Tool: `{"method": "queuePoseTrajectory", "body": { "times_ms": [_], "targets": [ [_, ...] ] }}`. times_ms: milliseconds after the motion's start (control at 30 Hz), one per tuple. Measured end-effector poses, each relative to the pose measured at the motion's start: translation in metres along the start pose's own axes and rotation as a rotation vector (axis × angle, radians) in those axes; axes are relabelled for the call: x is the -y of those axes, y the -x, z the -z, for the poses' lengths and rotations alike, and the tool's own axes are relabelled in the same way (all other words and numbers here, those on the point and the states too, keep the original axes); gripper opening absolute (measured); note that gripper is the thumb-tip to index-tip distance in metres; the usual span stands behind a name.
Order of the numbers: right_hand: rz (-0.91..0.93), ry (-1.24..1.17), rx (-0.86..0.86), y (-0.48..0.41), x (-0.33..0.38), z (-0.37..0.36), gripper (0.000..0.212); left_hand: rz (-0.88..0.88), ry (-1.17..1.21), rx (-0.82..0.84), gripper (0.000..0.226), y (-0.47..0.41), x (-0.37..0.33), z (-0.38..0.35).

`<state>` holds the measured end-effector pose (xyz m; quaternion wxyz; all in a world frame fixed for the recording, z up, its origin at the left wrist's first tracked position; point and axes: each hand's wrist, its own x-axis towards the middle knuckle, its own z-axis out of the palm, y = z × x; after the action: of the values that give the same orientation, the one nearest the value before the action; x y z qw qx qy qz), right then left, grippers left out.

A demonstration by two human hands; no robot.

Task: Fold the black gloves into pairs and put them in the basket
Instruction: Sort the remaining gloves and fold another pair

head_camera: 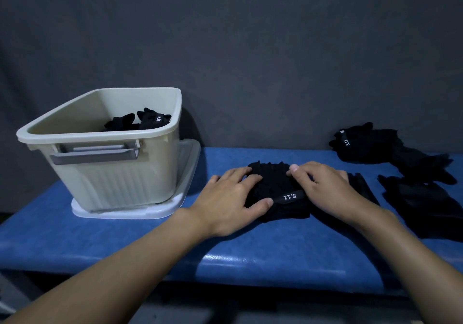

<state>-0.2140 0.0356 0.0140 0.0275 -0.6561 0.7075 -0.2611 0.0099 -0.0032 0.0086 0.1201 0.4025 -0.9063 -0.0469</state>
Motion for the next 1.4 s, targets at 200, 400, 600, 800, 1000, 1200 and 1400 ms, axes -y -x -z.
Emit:
{"method": "queuePoseTrajectory", "body": {
  "times_ms": [200, 400, 600, 800, 1000, 1200, 1400],
  "targets": [
    [0.021, 0.001, -0.001, 0.002, 0.002, 0.001, 0.055, 0.017, 0.012, -0.003, 0.080, 0.000, 0.001, -0.003],
    [0.067, -0.286, -0.132, 0.002, 0.006, 0.006, 0.036, 0.021, 0.013, -0.021, 0.086, -0.001, 0.002, -0.002],
    [0.000, -0.060, -0.020, 0.006, 0.004, 0.008, 0.031, 0.040, -0.005, -0.028, 0.086, -0.003, 0.000, -0.004],
    [0.004, -0.053, -0.017, 0.013, 0.004, 0.018, 0.026, 0.056, -0.012, -0.036, 0.088, -0.004, -0.001, -0.005],
    [0.005, -0.129, 0.037, 0.018, 0.004, 0.020, 0.015, 0.063, -0.014, -0.035, 0.086, -0.004, -0.003, -0.004],
    [0.007, -0.139, -0.020, 0.015, 0.001, 0.019, 0.011, 0.067, 0.004, -0.029, 0.079, -0.003, -0.006, -0.005],
    [0.186, -0.030, -0.138, 0.021, 0.002, 0.016, 0.015, 0.085, 0.110, -0.075, 0.077, 0.000, -0.006, 0.003]
  ]
}}
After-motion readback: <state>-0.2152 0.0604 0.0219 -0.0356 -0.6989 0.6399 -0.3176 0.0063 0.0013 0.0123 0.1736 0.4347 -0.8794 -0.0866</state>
